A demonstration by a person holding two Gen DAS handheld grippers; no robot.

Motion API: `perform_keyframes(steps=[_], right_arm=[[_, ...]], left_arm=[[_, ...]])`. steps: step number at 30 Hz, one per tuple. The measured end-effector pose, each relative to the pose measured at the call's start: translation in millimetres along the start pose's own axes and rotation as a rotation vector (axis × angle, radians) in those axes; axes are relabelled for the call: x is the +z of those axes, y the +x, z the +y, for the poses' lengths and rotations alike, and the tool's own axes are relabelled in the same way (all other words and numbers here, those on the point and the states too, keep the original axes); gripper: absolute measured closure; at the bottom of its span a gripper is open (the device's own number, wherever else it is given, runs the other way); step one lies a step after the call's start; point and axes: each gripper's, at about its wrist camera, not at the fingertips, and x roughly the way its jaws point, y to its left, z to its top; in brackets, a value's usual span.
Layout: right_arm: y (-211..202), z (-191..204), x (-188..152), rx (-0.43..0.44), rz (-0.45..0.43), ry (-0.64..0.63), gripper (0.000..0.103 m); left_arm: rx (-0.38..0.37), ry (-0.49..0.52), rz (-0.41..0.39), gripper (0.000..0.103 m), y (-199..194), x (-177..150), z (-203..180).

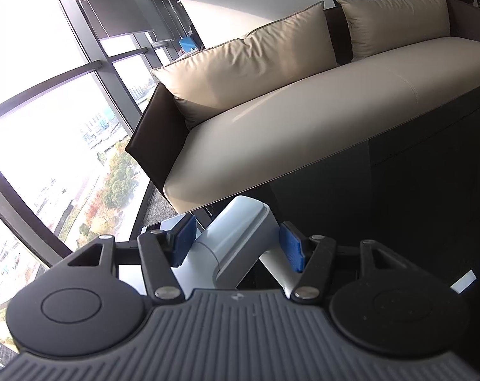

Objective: Clean container

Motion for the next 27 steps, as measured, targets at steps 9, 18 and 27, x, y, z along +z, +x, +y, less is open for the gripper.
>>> perform_keyframes(steps=[9, 18, 27], right_arm=[[-0.9, 8.3, -4.4, -0.006, -0.010, -0.064, 0.042], [2.9, 13.5, -3.1, 0.027, 0.007, -0.112, 0.042], [7.4, 18.6, -1.2, 0.069, 0.024, -0.156, 0.042]], left_arm=[[0.116, -0.038, -0.010, 0.078, 0.7, 3.1, 14.6], [0.236, -0.065, -0.018, 0.078, -6.9, 11.9, 24.3], [0.347, -0.088, -0.030, 0.078, -14.6, 22.6, 30.1]])
